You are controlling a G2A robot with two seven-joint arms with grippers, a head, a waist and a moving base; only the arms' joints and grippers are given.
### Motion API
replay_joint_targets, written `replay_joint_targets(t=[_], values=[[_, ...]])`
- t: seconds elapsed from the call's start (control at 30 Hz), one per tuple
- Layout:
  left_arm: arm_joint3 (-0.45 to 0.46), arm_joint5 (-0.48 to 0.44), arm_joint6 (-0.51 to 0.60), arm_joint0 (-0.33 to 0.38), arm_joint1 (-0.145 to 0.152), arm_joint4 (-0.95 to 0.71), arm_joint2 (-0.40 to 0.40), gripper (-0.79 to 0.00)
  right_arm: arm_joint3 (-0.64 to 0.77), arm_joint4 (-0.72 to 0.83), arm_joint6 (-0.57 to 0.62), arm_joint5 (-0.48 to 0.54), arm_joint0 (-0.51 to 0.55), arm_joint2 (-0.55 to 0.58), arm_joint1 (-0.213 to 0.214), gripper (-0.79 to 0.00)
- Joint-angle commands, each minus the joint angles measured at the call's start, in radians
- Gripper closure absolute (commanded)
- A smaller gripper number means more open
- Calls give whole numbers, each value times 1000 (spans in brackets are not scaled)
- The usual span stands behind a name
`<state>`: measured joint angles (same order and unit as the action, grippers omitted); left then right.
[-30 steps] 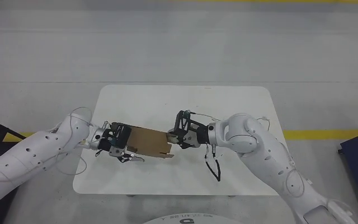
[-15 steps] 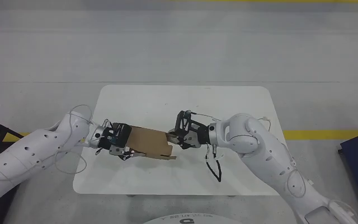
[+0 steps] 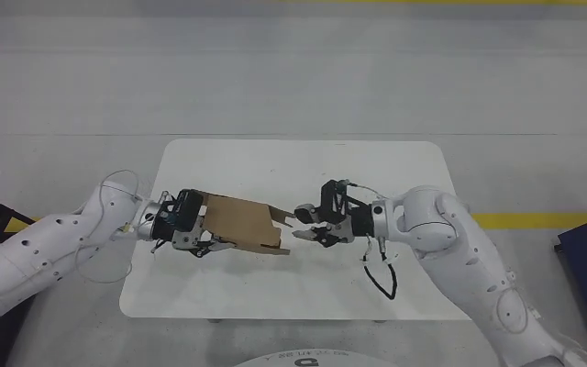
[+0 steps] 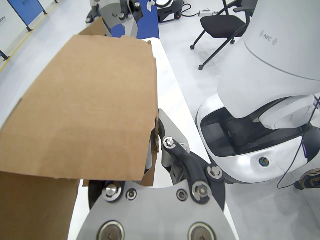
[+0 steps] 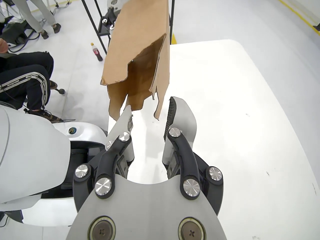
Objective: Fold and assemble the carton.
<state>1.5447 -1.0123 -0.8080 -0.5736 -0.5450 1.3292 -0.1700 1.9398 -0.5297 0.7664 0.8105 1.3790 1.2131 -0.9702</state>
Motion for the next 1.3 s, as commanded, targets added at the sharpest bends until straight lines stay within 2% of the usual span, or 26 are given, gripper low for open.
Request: replay_joint_targets(t=[0.0,0.07,0.17,0.27,0.47,0.63,0.8,0.9,1.1,1.2,1.27], values=[[6,0,0,2,3,-13,0,0,4,12,-27,8,22,35,5,-305],[9,0,0,2,7,-38,0,0,4,31,-68,9,42,67,9,-311],[6,0,0,2,14,-56,0,0,-18,47,-116,-27,55,101,11,-191],[-10,0,0,-1,17,-34,0,0,-38,28,-155,-126,31,86,4,-215],[-19,2,-2,0,14,-2,-3,0,-62,-17,-183,-193,-53,-48,-20,-256],[-19,2,-2,0,14,-2,-3,0,-74,-35,-220,-170,-109,-130,-38,-219],[-17,5,3,-3,14,-4,-3,0,-60,-118,-327,-164,-111,-149,-47,-163],[3,2,68,-21,8,-20,-7,0,-45,-177,-402,-169,-97,-162,-52,0],[17,0,234,-46,-30,-81,0,0,-34,-289,-479,-154,-90,-216,-64,0],[20,0,288,-47,-49,-114,-1,0,-48,-298,-432,-145,-107,-259,-71,0],[16,0,303,-44,-57,-135,-9,0,-67,-274,-351,-131,-129,-289,-74,0]])
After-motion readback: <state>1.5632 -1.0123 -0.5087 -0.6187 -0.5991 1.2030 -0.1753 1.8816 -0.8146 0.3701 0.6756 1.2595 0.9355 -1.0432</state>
